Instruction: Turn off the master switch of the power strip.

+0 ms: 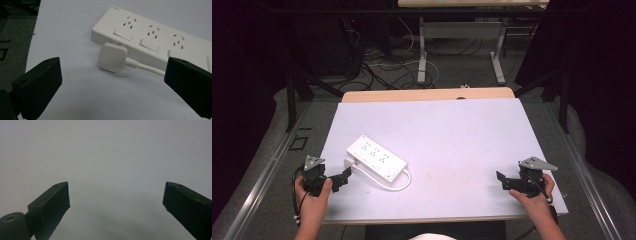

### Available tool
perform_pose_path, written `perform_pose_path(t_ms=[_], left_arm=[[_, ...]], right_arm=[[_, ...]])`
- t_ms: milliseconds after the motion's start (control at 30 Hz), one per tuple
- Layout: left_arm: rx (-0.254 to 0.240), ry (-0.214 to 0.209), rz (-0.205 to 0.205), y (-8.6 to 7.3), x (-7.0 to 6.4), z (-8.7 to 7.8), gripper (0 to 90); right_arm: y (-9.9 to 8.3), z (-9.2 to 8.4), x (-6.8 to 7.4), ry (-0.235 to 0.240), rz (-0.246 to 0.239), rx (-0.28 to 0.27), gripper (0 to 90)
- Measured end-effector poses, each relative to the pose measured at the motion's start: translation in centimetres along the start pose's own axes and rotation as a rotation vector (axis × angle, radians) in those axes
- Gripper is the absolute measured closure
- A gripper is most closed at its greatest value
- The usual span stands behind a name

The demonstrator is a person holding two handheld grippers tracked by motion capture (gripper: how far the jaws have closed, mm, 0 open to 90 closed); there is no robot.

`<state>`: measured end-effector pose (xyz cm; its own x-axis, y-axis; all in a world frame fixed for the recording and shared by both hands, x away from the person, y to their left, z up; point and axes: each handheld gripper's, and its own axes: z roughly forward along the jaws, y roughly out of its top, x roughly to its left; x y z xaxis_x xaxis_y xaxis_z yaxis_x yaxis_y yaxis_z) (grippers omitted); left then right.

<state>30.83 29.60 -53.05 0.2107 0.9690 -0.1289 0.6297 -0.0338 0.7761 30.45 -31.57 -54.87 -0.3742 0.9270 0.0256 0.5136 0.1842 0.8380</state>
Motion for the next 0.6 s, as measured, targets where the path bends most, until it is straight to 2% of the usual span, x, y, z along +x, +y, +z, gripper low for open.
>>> perform_pose_path(t_ms=[233, 267, 300, 600], left_arm=[[0.007, 0.017, -0.016, -0.4, 0.7, 0.3, 1.5], [0.009, 0.017, -0.017, -0.5, 0.7, 0.3, 1.5], [0.006, 0.017, -0.022, -0.5, 0.8, 0.4, 1.5], [0.017, 0.024, -0.040, -0.9, 1.3, 0.7, 1.5]], right_arm=[[0.0, 0.0, -0.1, -0.006, 0.007, 0.001, 6.6], [-0.1, 0.1, -0.2, -0.018, 0.005, -0.019, 6.6], [-0.1, 0.0, -0.2, -0.008, 0.005, 0.001, 6.5], [-0.1, -0.1, -0.4, -0.010, 0.010, 0.004, 6.5]])
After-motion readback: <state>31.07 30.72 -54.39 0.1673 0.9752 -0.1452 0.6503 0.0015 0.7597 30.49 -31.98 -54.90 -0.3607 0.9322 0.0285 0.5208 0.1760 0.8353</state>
